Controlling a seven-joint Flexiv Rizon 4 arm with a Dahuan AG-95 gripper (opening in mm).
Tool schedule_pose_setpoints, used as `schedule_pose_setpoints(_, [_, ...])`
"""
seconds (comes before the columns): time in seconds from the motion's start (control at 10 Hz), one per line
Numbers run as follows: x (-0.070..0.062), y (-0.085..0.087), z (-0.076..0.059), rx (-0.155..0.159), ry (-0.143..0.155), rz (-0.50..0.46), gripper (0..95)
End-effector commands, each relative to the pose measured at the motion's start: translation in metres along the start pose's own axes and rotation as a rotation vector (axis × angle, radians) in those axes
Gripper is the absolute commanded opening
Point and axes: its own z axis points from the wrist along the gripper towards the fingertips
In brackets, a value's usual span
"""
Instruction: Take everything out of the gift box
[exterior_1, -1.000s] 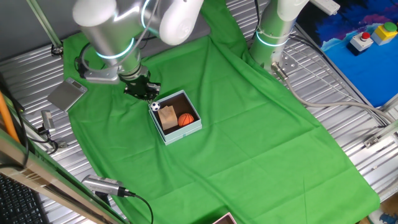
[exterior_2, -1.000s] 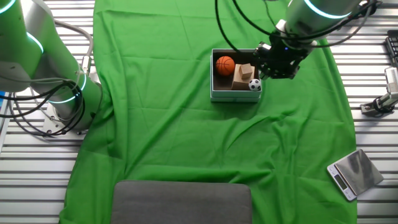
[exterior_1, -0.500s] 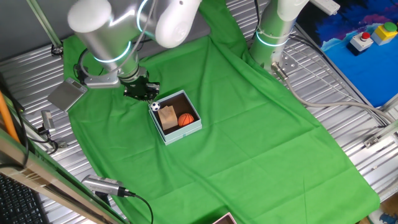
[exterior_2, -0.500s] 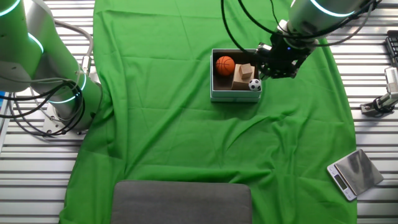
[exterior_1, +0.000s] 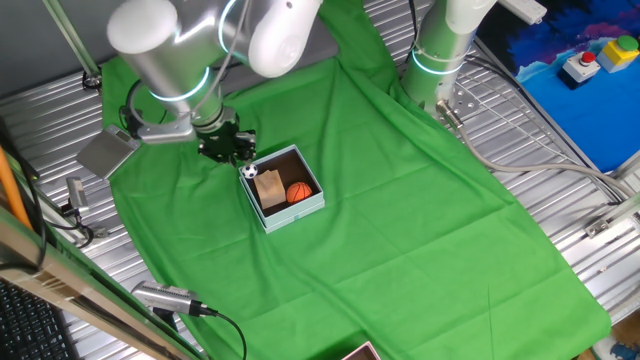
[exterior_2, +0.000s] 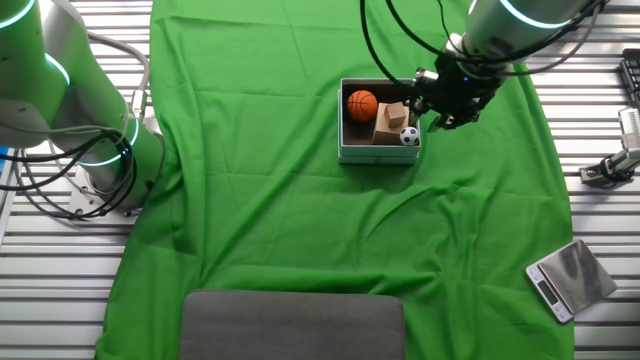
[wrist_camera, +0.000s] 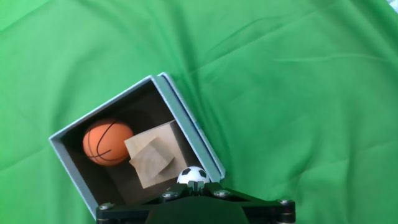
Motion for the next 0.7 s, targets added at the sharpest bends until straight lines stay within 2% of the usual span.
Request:
schedule_pose_setpoints(0.1, [0.003, 0.004, 0.005, 0.005, -0.002, 0.000, 38.0])
schedule_pose_setpoints(0.3, [0.005, 0.006, 0.008, 0.010, -0.006, 0.005, 38.0])
schedule_pose_setpoints(0.4, [0.008, 0.009, 0.013, 0.023, -0.014, 0.007, 38.0])
schedule_pose_setpoints(0.7, [0.012, 0.015, 0.024, 0.037, -0.013, 0.012, 38.0])
